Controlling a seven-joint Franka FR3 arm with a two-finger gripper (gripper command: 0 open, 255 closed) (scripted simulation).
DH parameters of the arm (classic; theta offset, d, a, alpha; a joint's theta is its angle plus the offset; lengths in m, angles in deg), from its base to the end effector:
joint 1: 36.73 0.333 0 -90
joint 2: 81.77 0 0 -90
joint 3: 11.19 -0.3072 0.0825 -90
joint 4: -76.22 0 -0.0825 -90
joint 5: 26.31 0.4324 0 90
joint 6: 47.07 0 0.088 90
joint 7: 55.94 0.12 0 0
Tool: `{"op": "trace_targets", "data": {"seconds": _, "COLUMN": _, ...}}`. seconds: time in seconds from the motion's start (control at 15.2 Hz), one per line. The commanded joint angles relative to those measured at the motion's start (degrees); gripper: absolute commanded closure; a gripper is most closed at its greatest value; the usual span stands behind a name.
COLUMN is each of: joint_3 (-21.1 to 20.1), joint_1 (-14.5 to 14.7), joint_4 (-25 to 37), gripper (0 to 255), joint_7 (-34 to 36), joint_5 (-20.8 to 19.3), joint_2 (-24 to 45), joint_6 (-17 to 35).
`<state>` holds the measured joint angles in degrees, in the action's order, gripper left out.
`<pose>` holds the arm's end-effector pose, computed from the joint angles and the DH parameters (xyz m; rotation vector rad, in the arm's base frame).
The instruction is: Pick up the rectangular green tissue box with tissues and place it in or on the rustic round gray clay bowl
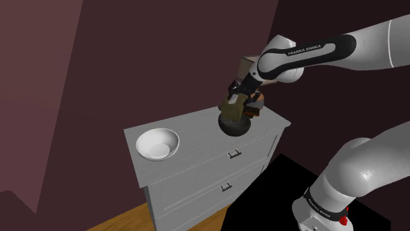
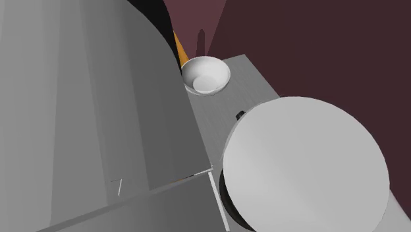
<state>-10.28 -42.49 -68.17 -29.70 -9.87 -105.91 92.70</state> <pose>0.4850 -0.0536 0.4172 -2.6273 1.0526 -0.4213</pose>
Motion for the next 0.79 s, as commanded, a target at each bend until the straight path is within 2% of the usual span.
{"op": "trace_targets", "data": {"seconds": 0.0, "joint_3": 0.01, "joint_1": -0.01, "joint_4": 0.02, "gripper": 0, "joint_7": 0.0, "joint_5": -0.01, "joint_2": -0.01, "joint_6": -0.04}}
{"op": "trace_targets", "data": {"seconds": 0.26, "joint_3": 0.58, "joint_1": -1.3, "joint_4": 2.39, "gripper": 0, "joint_7": 1.07, "joint_5": -1.88, "joint_2": -5.5, "joint_6": -8.0}}
{"op": "trace_targets", "data": {"seconds": 0.73, "joint_3": 0.58, "joint_1": -1.3, "joint_4": 2.39, "gripper": 0, "joint_7": 1.07, "joint_5": -1.87, "joint_2": -5.5, "joint_6": -8.0}}
